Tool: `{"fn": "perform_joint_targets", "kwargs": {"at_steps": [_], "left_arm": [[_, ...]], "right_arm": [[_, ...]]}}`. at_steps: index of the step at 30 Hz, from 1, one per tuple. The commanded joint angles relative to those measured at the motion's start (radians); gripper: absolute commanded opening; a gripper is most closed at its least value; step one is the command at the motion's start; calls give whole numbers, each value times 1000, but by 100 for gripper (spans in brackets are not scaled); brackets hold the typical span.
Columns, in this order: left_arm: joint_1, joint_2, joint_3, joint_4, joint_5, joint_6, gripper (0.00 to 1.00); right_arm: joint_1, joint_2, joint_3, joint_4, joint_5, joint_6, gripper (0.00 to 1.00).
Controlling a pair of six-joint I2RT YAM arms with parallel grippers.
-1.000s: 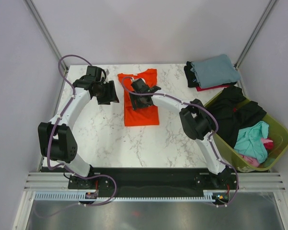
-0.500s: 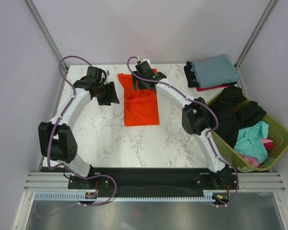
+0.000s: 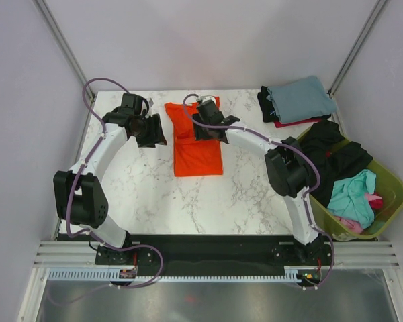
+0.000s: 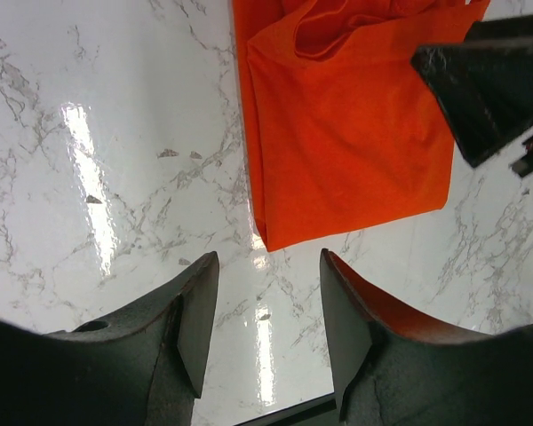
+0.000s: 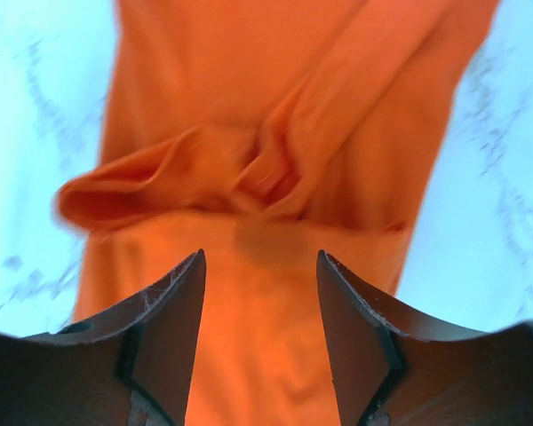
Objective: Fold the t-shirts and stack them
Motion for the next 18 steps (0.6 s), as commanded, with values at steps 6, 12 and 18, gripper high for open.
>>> {"fn": "perform_joint_targets", "kwargs": {"at_steps": [6, 12, 18], "left_arm": [[-3, -31, -1, 26, 19, 29, 56], [-3, -31, -5, 27, 19, 31, 56], [-3, -29, -4, 26, 24, 31, 56]], "right_arm": [[71, -88, -112, 118, -56, 49, 58], [74, 26, -2, 92, -68, 59, 61], [71, 132, 110, 71, -94, 62, 62]]}}
